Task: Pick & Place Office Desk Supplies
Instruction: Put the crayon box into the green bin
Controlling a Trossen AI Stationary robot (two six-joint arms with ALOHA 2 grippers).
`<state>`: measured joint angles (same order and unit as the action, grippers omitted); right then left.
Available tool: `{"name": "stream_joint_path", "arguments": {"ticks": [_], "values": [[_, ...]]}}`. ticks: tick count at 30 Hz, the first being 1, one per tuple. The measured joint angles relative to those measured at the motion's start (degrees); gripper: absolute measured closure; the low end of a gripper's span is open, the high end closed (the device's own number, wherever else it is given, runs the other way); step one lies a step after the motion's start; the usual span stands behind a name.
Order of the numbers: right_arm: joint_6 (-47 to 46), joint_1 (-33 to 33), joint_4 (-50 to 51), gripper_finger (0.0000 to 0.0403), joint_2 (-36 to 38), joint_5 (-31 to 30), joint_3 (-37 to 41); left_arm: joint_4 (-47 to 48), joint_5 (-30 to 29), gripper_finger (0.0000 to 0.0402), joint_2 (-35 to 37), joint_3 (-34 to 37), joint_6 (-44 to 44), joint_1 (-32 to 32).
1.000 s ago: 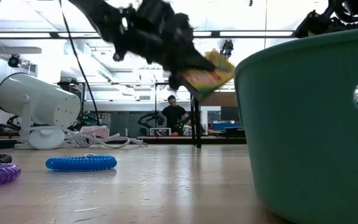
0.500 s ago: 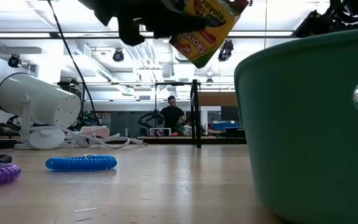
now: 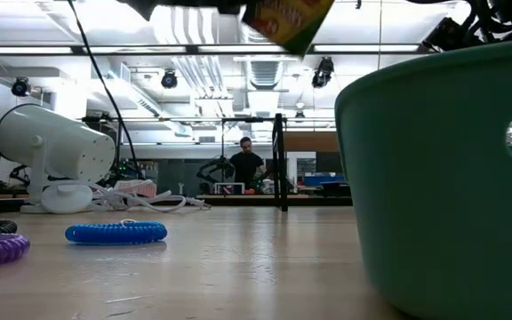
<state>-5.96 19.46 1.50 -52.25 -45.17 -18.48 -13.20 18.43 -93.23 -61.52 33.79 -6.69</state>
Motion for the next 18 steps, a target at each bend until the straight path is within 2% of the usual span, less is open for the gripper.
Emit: {"name": "stream_joint_path", "arguments": {"ticks": [7, 11, 14, 18], "values": [[0.0, 0.0, -0.1, 0.0335, 0.0, 0.0, 0.0, -9.9, -0.9, 0.0283, -3.4, -0.1, -0.6, -5.5], [0.0, 0.0, -0.2, 0.0335, 0.0, 0.0, 0.0, -11.0, -9.4, 0.0283, -5.5, -0.9, -1.4, -7.6], [0.0, 0.0, -0.2, 0.0335, 0.0, 0.0, 0.0, -11.0, -15.9, 0.0283, -7.8, -3.2, -7.5, -8.3], [0.0, 0.0, -0.4, 0.0335, 0.0, 0.1, 0.0, -10.3, -16.0, 0.0283, -11.4, -8.5, -16.6, -8.5]]}}
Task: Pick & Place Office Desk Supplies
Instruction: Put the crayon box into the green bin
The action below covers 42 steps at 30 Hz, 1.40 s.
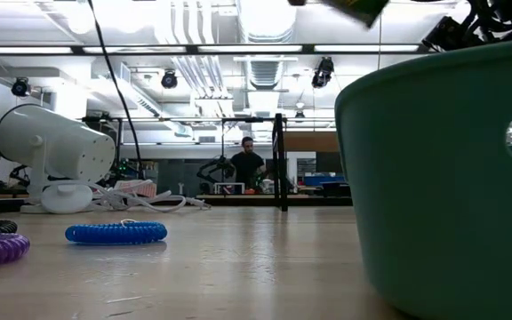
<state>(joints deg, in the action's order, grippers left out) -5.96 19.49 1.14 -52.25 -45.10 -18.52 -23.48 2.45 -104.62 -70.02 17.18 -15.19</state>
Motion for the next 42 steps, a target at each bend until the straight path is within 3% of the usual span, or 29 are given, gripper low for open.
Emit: {"name": "stream_joint_path", "arguments": {"ticks": [9, 13, 23, 33, 42], "values": [[0.0, 0.0, 0.0, 0.0335, 0.0, 0.1, 0.0, 6.0, -1.4, 0.0283, -5.9, -6.7, -0.1, -4.4], [0.0, 0.0, -0.1, 0.0335, 0.0, 0.1, 0.0, 5.2, -7.7, 0.0283, -6.3, -7.8, -8.4, -5.2], [0.0, 0.0, 0.0, 0.0335, 0.0, 0.1, 0.0, 5.4, -7.6, 0.0283, -6.4, -6.4, -15.1, -5.2], [0.0, 0.0, 0.0, 0.0335, 0.0, 0.1, 0.0, -7.7, -7.5, 0.0283, -11.6, -6.3, -26.8, -5.4], [0.0, 0.0, 0.0, 0.0335, 0.0, 0.1, 0.0, -9.1, -8.0, 0.0283, -20.0, -14.4, -37.5, -5.4]]}}
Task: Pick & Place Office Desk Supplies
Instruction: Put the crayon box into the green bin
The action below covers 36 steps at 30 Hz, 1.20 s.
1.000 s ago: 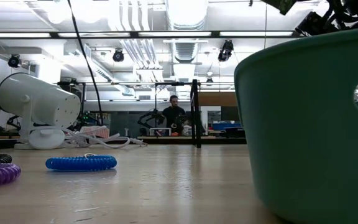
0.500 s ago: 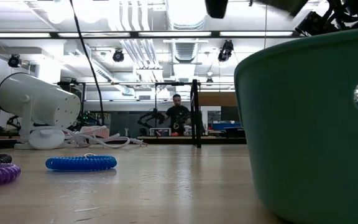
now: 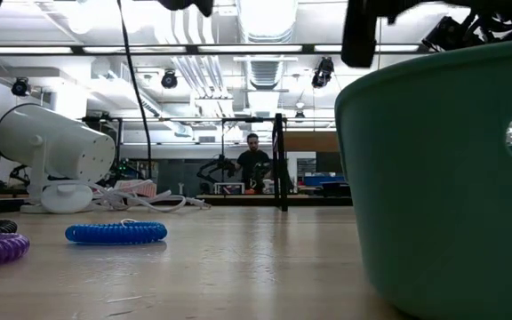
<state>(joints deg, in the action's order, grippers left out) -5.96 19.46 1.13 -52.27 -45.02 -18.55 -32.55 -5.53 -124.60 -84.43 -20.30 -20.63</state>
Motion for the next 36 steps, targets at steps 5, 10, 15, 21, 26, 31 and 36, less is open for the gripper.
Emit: {"name": "stream_joint_path", "arguments": {"ticks": [5, 10, 15, 21, 26, 31, 36], "values": [[0.0, 0.0, 0.0, 0.0335, 0.0, 0.0, 0.0, -0.2, 0.5, 0.0283, -2.8, -4.1, -2.6, -0.3], [0.0, 0.0, 0.0, 0.0335, 0.0, 0.0, 0.0, 0.8, 3.5, 0.0283, -4.2, -6.6, -4.2, -0.6], [0.0, 0.0, 0.0, 0.0335, 0.0, 0.0, 0.0, 1.2, 3.9, 0.0283, -7.7, -9.3, -4.6, -1.3], [0.0, 0.0, 0.0, 0.0335, 0.0, 0.0, 0.0, 1.3, 4.1, 0.0283, -12.3, -14.2, -7.3, -1.3], [0.0, 0.0, 0.0, 0.0335, 0.0, 0.0, 0.0, 1.2, 4.1, 0.0283, -14.9, -17.2, -7.4, -1.1], [0.0, 0.0, 0.0, 0.0335, 0.0, 0.0, 0.0, 3.2, 4.0, 0.0283, -16.0, -18.4, -11.0, -0.5], [0.0, 0.0, 0.0, 0.0335, 0.0, 0.0, 0.0, 3.6, 3.0, 0.0283, -16.0, -18.4, -11.8, 0.7]]}}
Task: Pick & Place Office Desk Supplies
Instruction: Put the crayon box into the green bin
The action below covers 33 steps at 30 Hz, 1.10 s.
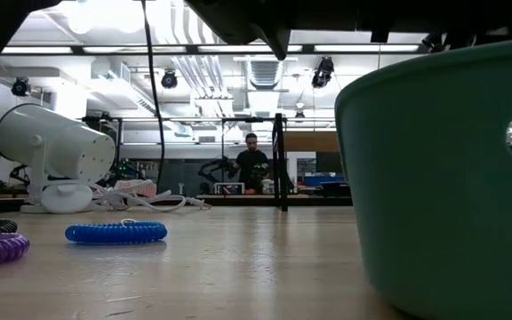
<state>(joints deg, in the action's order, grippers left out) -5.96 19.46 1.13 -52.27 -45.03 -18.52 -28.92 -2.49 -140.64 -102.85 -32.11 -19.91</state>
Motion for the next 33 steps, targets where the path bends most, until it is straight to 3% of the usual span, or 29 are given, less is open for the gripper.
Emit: {"name": "stream_joint_path", "arguments": {"ticks": [6, 18, 33], "values": [[0.0, 0.0, 0.0, 0.0335, 0.0, 0.0, 0.0, 1.7, -5.3, 0.0283, 0.0, 0.0, 5.9, 0.2], [0.0, 0.0, 0.0, 0.0335, 0.0, 0.0, 0.0, 5.4, -2.7, 0.0282, 0.0, 0.0, 8.3, 0.2], [0.0, 0.0, 0.0, 0.0335, 0.0, 0.0, 0.0, 4.7, -2.6, 0.0232, 0.0, 0.0, 11.9, 0.2]]}}
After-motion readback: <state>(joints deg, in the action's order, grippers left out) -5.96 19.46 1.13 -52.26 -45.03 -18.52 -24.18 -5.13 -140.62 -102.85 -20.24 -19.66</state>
